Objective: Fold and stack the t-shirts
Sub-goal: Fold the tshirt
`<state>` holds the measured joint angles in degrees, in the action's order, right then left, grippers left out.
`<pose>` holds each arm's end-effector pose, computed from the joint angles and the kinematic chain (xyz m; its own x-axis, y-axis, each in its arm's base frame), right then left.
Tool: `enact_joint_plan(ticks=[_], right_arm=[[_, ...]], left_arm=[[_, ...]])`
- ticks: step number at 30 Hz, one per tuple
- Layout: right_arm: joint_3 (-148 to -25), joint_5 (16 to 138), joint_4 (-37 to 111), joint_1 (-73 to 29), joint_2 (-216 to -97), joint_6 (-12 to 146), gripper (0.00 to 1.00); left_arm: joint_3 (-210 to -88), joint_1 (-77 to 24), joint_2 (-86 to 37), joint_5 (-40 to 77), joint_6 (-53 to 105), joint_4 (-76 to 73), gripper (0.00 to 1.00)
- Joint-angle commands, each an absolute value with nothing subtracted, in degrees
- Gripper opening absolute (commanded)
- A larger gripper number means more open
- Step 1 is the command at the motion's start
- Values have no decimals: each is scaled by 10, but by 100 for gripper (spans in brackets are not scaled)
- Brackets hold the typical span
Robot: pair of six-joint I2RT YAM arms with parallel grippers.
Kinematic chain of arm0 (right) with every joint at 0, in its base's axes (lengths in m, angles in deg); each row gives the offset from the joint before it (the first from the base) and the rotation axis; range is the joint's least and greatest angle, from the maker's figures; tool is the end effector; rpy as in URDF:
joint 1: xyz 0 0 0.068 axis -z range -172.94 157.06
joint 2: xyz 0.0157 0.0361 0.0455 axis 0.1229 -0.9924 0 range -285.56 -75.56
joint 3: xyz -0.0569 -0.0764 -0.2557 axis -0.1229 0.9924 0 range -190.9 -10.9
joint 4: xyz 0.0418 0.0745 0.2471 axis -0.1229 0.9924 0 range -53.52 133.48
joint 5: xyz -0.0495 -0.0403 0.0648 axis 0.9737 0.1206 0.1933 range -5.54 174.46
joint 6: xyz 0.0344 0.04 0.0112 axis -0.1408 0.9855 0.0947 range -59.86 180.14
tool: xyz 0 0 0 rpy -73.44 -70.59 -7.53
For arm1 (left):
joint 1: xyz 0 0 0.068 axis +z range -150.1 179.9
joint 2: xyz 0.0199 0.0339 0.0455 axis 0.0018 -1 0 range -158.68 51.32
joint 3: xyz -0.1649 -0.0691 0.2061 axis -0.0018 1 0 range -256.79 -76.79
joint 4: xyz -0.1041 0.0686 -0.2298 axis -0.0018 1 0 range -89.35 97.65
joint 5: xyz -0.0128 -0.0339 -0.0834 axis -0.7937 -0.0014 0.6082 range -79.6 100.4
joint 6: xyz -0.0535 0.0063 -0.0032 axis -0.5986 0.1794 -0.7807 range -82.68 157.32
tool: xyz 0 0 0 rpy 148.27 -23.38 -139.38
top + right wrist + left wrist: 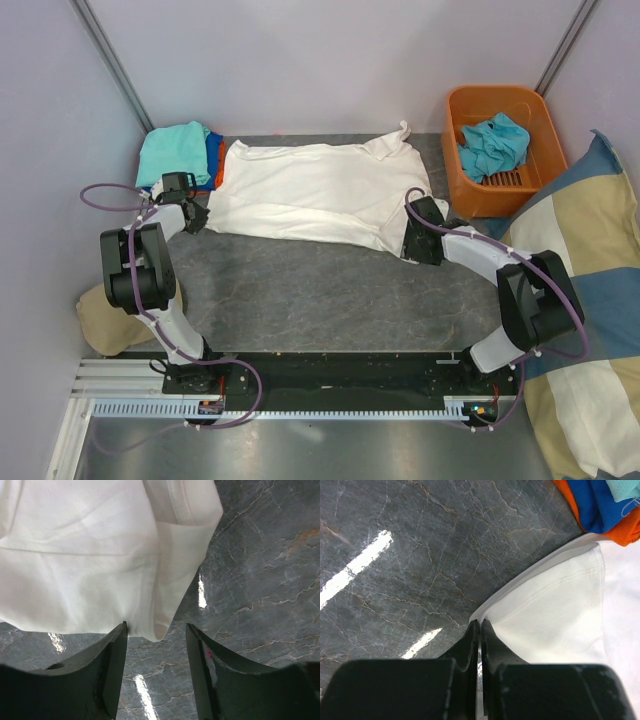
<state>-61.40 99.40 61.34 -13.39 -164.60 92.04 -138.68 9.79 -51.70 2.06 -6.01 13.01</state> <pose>0.2780 0.0938 0.1748 -0.8325 0.2345 -0.5020 0.2480 0.9679 0.0409 0.3621 0.0683 0.1670 -0.4010 -0.7591 -0.5127 -0.7289 0.6034 -0.3234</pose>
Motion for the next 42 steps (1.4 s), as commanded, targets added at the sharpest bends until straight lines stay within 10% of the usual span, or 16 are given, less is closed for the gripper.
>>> enact_joint_plan(ticks=[1,10,15,42], right_arm=[[-606,984,591,-132,-1650,921,56],[-600,988,579,-131,-1652,912,36],[-598,990,578,-129,-1654,909,0],[-567,1048,723,-89,-1533,909,0]], left_arm=[[-1402,102,-503,17,-42,134,2],[-1401,102,-500,15,-41,135,2],[-1400,103,-497,13,-40,137,2],[-1238,105,-329,19,-59,198,2]])
